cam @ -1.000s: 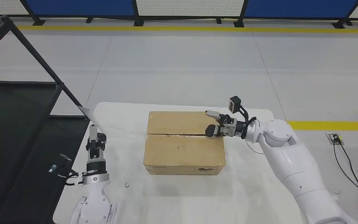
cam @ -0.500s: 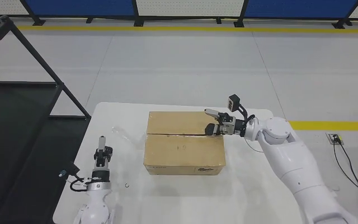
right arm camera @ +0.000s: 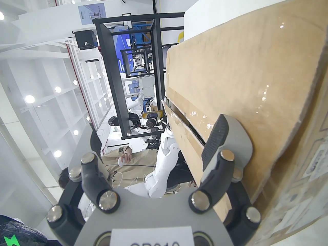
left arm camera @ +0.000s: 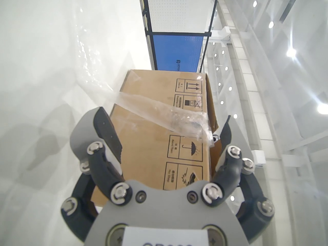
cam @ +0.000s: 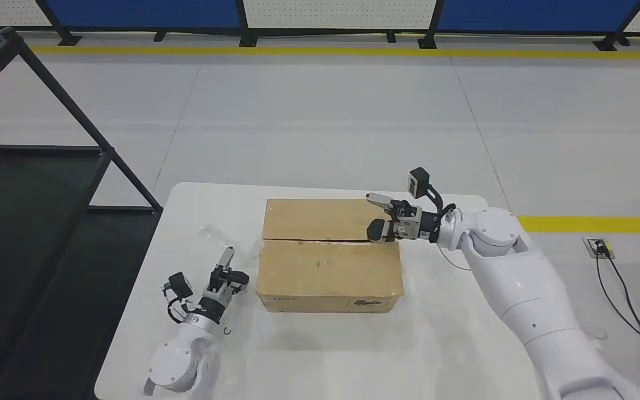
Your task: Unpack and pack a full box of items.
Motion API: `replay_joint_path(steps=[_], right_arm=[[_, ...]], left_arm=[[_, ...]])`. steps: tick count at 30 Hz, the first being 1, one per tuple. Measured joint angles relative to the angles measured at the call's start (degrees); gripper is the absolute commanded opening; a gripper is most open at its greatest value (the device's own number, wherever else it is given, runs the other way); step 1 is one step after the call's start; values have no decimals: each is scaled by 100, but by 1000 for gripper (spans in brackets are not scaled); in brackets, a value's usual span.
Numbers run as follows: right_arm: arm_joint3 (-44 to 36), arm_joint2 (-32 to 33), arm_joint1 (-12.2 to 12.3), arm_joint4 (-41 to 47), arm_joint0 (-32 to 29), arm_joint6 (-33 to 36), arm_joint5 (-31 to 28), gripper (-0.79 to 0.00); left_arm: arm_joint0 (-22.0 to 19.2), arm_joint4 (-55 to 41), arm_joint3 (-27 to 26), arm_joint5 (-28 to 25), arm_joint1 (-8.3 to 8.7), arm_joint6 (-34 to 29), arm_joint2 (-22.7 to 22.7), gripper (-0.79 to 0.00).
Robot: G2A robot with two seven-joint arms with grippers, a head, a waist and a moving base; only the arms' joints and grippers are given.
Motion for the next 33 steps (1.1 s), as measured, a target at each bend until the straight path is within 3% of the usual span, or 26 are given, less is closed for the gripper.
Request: replay_joint_path(steps=[4, 12, 23, 33], right_arm=[[-71, 71, 29, -15, -59, -11, 3, 0], [-235, 137, 62, -61, -151, -40, 85, 0], [-346, 151, 65, -90, -203, -76, 128, 0], [-464, 215, 97, -155, -261, -107, 183, 0]], left_arm=[[-160, -541, 186, 54, -6, -336, -40, 0], [-180, -416, 179, 106, 8, -320, -43, 0], [-519, -613, 357, 895, -13, -514, 211, 0], [-992, -870, 751, 706, -84, -16, 335, 0]])
